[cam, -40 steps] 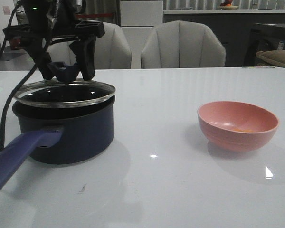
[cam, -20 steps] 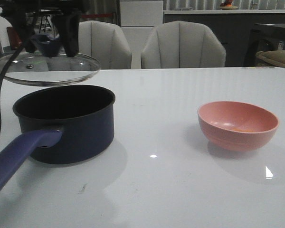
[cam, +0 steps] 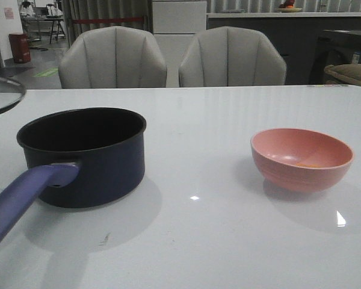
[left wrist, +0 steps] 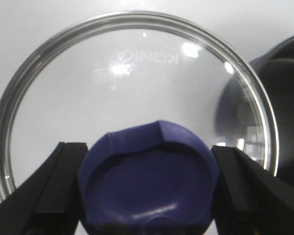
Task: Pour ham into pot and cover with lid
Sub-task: 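Lift the glass lid off the saucepan with the left gripper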
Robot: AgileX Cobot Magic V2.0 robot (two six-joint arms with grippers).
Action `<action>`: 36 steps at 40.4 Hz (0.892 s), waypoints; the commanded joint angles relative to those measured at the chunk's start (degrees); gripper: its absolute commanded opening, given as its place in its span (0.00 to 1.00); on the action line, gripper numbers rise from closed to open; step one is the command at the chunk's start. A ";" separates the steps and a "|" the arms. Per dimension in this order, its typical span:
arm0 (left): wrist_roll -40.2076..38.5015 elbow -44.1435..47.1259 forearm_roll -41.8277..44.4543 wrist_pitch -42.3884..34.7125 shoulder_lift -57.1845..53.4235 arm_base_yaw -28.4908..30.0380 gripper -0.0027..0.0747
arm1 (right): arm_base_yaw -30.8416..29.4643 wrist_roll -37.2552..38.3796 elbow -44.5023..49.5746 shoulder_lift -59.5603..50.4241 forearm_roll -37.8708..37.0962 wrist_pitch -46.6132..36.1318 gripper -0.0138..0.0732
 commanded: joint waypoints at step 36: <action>4.60 13.16 -2.91 -18.61 4.64 6.61 0.49 | -0.41 -0.54 -0.30 -1.18 -0.43 -4.30 0.33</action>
